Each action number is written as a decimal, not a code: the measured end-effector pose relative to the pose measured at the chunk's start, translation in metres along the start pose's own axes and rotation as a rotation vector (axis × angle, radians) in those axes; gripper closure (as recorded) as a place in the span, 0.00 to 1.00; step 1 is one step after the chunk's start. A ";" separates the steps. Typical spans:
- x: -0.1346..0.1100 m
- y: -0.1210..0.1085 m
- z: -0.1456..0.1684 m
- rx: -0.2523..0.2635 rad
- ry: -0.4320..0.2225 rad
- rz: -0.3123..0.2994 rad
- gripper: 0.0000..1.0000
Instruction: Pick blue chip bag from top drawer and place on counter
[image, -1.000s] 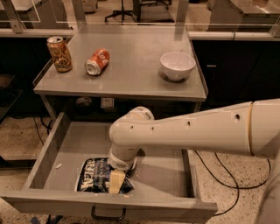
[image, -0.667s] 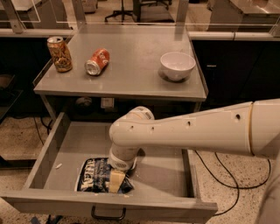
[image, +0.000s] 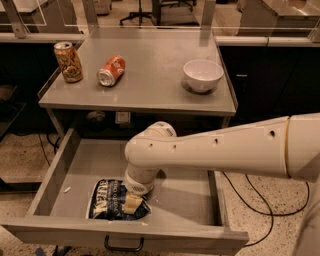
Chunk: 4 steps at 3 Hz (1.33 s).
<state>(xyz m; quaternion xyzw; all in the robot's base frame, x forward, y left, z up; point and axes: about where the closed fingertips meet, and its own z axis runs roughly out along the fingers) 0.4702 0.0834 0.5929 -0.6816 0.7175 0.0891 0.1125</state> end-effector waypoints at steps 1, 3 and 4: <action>0.000 0.000 0.000 0.000 0.000 0.000 0.88; -0.001 0.000 -0.004 0.000 0.000 0.000 1.00; -0.006 -0.002 -0.028 -0.031 -0.002 0.027 1.00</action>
Offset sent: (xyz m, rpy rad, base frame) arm 0.0000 0.0000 0.0000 0.0000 0.0000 0.0000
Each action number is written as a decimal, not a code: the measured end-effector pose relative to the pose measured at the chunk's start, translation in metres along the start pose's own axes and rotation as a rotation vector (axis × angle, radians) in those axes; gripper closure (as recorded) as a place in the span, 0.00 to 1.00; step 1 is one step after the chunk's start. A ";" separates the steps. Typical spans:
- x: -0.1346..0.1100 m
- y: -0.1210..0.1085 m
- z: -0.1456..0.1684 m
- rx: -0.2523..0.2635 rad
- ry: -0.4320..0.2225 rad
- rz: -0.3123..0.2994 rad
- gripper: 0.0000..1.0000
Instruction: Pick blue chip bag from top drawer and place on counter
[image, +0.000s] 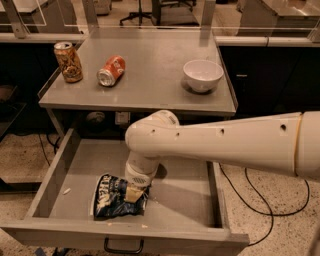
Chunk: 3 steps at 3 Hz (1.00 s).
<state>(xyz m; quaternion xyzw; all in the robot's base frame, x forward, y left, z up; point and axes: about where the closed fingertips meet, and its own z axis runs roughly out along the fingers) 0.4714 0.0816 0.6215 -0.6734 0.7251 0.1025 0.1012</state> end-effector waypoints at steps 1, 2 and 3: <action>-0.009 -0.008 -0.043 -0.026 -0.004 0.019 1.00; -0.014 -0.017 -0.084 -0.021 -0.014 0.027 1.00; -0.015 -0.018 -0.089 -0.022 -0.014 0.027 1.00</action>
Offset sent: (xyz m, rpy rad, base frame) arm 0.0302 -0.0237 0.1361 0.0313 0.0207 -0.0352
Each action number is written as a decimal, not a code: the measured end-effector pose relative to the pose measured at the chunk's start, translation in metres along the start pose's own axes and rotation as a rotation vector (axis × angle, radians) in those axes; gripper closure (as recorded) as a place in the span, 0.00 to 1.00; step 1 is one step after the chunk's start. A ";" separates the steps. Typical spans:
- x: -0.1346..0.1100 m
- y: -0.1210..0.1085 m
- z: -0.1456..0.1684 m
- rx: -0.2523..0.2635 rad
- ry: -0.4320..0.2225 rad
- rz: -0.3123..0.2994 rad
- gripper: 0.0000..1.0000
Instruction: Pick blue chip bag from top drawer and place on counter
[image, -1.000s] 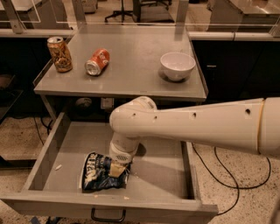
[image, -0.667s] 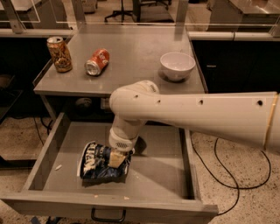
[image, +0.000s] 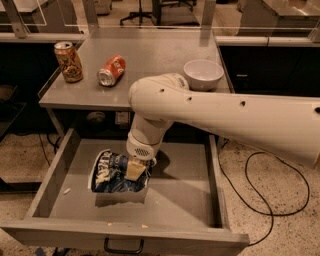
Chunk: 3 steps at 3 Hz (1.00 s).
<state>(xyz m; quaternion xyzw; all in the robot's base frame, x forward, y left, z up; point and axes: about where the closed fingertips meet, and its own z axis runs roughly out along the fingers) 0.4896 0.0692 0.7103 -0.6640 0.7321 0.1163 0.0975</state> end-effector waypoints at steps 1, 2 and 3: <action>-0.002 -0.007 -0.027 0.071 0.003 0.032 1.00; 0.003 -0.017 -0.075 0.167 0.013 0.068 1.00; 0.011 -0.030 -0.120 0.236 -0.003 0.109 1.00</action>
Offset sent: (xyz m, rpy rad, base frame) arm 0.0314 -0.0535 0.1288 -0.0523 -0.2376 -0.1936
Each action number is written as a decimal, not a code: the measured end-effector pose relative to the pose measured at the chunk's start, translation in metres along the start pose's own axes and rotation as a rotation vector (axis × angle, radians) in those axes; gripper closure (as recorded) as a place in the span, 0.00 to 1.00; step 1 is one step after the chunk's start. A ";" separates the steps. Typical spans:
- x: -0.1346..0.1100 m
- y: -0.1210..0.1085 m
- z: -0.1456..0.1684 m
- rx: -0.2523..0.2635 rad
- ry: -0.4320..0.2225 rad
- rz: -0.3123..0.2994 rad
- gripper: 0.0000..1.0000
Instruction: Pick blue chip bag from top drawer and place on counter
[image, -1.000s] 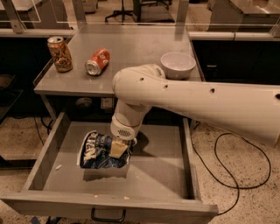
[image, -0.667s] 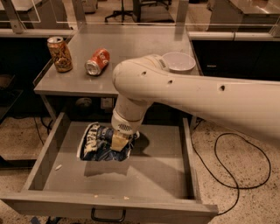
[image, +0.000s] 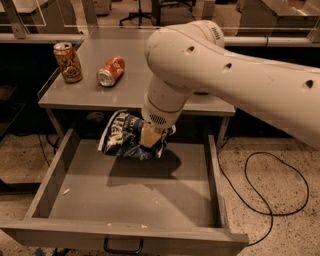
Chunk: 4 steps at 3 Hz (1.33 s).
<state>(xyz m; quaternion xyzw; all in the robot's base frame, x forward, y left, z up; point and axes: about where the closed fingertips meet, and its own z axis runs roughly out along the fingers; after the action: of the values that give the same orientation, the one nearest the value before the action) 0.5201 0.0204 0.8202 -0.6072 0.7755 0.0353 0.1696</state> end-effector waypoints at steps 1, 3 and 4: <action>-0.002 -0.003 -0.003 0.008 0.000 0.001 1.00; -0.024 -0.052 -0.044 0.104 0.014 0.034 1.00; -0.036 -0.068 -0.066 0.137 -0.013 0.046 1.00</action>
Offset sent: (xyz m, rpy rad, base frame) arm 0.0484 -0.0005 0.0719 -0.0221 -0.1167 -0.0587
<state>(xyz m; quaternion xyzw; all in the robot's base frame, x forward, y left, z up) 0.5775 0.0192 0.9031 -0.5759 0.7888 -0.0100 0.2147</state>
